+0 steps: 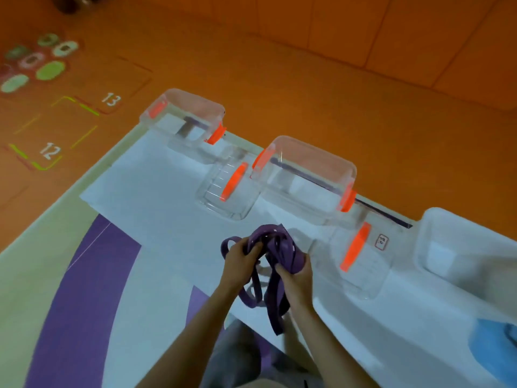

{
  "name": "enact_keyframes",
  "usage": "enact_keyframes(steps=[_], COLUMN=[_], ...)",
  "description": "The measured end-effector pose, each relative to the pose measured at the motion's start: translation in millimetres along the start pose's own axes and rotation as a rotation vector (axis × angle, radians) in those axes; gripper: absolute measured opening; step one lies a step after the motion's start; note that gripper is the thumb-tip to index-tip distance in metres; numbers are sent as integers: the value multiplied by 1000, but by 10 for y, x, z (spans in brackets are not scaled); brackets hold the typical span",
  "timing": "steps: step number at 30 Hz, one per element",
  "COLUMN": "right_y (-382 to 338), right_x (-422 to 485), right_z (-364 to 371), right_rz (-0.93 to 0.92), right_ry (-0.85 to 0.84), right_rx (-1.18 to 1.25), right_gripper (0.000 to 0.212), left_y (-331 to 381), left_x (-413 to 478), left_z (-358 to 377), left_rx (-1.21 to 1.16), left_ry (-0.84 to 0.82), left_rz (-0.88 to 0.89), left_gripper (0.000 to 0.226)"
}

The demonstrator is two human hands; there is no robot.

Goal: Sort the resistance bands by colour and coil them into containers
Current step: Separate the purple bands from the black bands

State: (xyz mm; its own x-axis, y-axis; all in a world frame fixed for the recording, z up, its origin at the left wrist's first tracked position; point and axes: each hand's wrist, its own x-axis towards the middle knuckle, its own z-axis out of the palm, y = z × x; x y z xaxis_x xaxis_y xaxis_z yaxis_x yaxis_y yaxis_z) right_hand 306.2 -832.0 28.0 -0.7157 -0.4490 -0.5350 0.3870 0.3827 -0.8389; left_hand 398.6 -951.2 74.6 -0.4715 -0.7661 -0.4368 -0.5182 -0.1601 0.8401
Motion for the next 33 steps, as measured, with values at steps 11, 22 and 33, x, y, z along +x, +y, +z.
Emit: enact_keyframes(steps=[11,22,33], right_y=[110,-5,254], right_x=[119,-157,-460], right_z=[473,717,666], right_rz=[-56,31,65], right_ry=[180,355,246], right_rx=[-403,-585,-829], right_gripper=[79,113,120], left_y=[-259,-289,-381], left_x=[859,970,941], left_z=[-547,-956,-1283], left_rx=[640,705,899], left_ry=[-467,-584,-535], left_rz=[313,441,353], left_gripper=[38,63,62])
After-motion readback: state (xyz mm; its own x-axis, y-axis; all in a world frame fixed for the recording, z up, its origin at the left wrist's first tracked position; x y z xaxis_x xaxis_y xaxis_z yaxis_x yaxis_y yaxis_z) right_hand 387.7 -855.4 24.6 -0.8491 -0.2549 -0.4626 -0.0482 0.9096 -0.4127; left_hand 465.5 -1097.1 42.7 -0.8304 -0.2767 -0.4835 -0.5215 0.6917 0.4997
